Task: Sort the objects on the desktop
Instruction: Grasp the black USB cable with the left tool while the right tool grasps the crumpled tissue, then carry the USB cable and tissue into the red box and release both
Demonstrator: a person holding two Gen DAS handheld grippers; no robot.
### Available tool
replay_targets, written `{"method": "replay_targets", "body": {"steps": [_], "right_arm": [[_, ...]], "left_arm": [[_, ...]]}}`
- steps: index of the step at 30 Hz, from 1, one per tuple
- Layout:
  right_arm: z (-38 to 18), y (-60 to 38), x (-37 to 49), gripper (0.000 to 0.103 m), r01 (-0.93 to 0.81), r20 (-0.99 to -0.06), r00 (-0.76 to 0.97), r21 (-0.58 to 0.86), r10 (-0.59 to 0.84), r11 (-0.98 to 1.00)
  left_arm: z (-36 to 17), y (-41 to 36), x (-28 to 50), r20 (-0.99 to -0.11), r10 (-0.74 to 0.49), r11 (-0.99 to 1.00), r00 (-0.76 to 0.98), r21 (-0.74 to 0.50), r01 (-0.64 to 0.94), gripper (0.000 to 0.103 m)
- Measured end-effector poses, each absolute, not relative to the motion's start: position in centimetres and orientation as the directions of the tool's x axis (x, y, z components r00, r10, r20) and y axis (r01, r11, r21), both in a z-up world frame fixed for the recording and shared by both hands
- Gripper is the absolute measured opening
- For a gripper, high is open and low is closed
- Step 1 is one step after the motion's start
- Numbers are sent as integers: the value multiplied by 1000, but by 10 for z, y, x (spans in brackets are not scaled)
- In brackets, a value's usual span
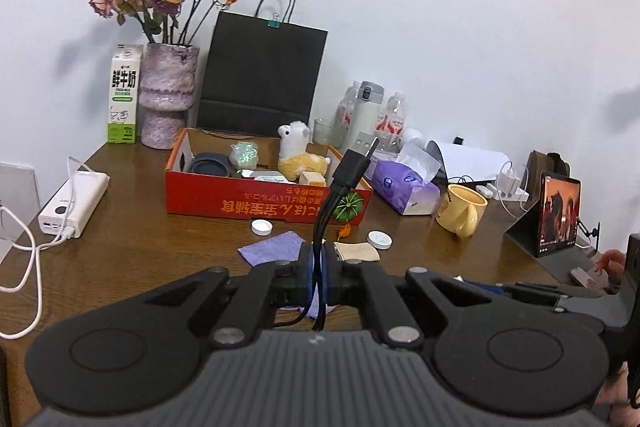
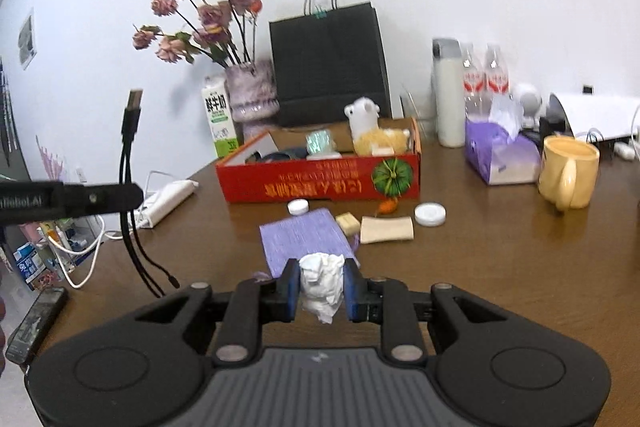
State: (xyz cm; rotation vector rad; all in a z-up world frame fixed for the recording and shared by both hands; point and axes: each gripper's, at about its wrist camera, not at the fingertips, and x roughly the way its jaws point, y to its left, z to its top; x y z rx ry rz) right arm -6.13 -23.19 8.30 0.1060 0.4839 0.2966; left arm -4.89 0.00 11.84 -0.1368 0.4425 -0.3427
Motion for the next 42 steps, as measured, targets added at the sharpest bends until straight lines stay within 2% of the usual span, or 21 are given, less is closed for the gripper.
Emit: {"method": "replay_targets", "body": {"steps": [5, 10, 14, 20, 25, 29, 35, 38, 39, 40, 42], "right_arm": [[101, -234, -48, 21, -263, -423, 854, 154, 304, 953], [145, -244, 1, 21, -255, -340, 898, 115, 280, 960], [171, -246, 70, 21, -242, -336, 902, 127, 271, 962], [161, -241, 197, 21, -283, -482, 810, 179, 334, 942], [127, -225, 295, 21, -261, -614, 704, 244, 357, 934], [100, -193, 351, 21, -278, -673, 641, 244, 368, 929], [54, -166, 410, 25, -190, -770, 555, 251, 315, 949], [55, -170, 411, 31, -175, -759, 560, 285, 333, 942], [58, -173, 406, 34, -178, -741, 577, 296, 343, 939], [63, -175, 399, 37, -190, -720, 598, 299, 352, 935], [70, -178, 390, 43, -201, -700, 620, 294, 354, 934]], "left_arm": [[131, 8, -26, -383, -366, 928, 848, -220, 301, 5], [177, 13, 38, -341, -380, 925, 860, -164, 343, 5], [205, 8, 116, -399, -366, 930, 841, -152, 333, 5], [190, -7, 245, -606, -314, 949, 731, -176, 262, 5], [126, -24, 348, -769, -255, 966, 586, -173, 193, 5], [83, -32, 396, -783, -315, 949, 536, -256, 184, 6], [49, -27, 429, -769, -356, 934, 532, -316, 167, 7], [55, -14, 427, -751, -385, 919, 537, -363, 152, 30], [61, -9, 420, -734, -391, 916, 555, -368, 158, 46], [68, -5, 413, -716, -394, 915, 576, -367, 169, 53], [85, 3, 397, -676, -409, 908, 613, -368, 200, 61]]}}
